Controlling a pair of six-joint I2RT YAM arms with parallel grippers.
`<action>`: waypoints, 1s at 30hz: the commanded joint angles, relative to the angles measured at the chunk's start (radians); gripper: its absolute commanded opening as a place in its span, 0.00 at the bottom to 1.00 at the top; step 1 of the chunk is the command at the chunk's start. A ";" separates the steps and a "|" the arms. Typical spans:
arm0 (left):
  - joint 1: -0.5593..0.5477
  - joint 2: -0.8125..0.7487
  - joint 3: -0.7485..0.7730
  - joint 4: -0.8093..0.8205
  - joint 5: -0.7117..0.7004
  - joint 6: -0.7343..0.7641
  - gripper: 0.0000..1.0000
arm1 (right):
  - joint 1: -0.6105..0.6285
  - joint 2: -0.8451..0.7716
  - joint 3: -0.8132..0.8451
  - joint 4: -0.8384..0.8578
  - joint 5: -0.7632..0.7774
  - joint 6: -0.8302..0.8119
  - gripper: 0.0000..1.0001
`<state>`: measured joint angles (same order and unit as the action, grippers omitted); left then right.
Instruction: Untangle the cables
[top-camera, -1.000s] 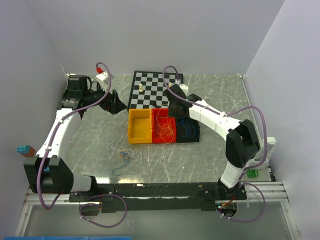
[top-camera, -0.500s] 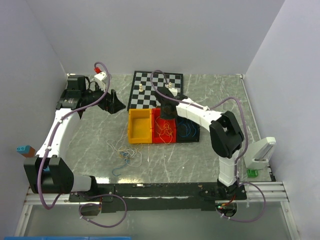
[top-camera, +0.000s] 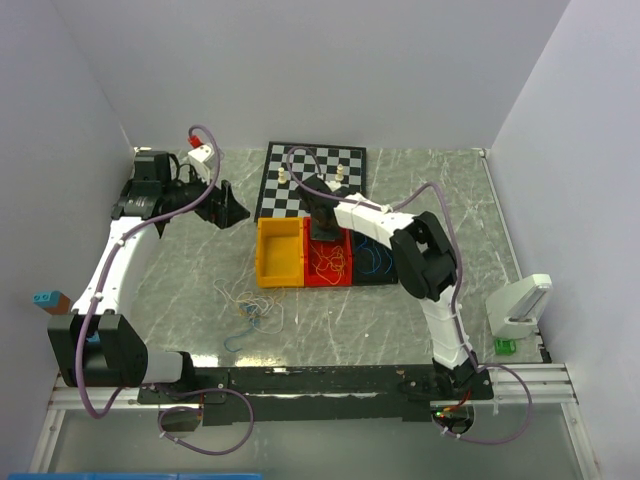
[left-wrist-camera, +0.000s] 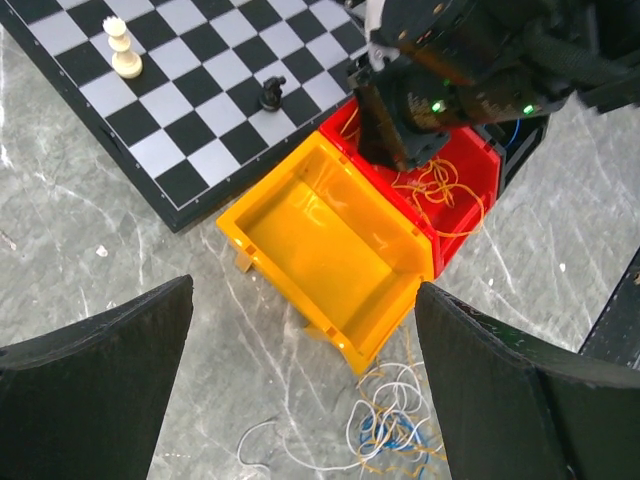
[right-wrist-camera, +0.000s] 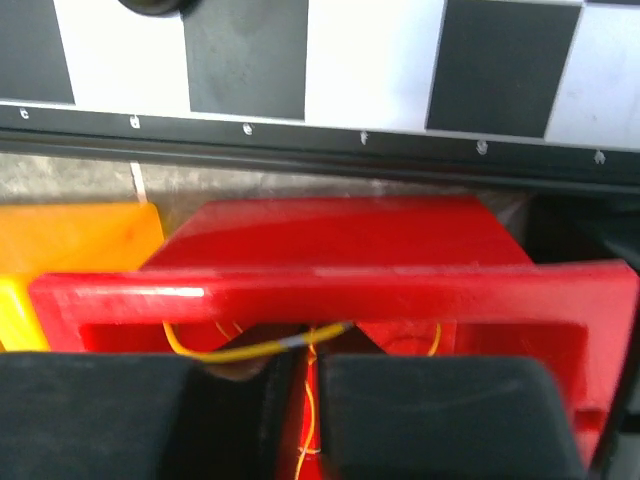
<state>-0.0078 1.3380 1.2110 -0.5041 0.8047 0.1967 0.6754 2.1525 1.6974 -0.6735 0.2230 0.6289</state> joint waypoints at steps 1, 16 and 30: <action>0.005 0.018 -0.010 -0.043 -0.004 0.081 0.97 | -0.004 -0.124 -0.028 -0.021 0.013 -0.017 0.22; 0.005 0.128 -0.079 -0.396 -0.038 0.618 0.97 | 0.067 -0.460 -0.199 0.045 -0.044 -0.100 0.52; 0.092 0.130 -0.206 -0.489 -0.119 0.911 0.97 | 0.309 -0.605 -0.562 0.505 -0.393 -0.405 0.51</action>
<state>0.0727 1.4891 1.0519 -0.9890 0.7124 0.9997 0.9138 1.5181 1.1278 -0.3634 -0.0422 0.3672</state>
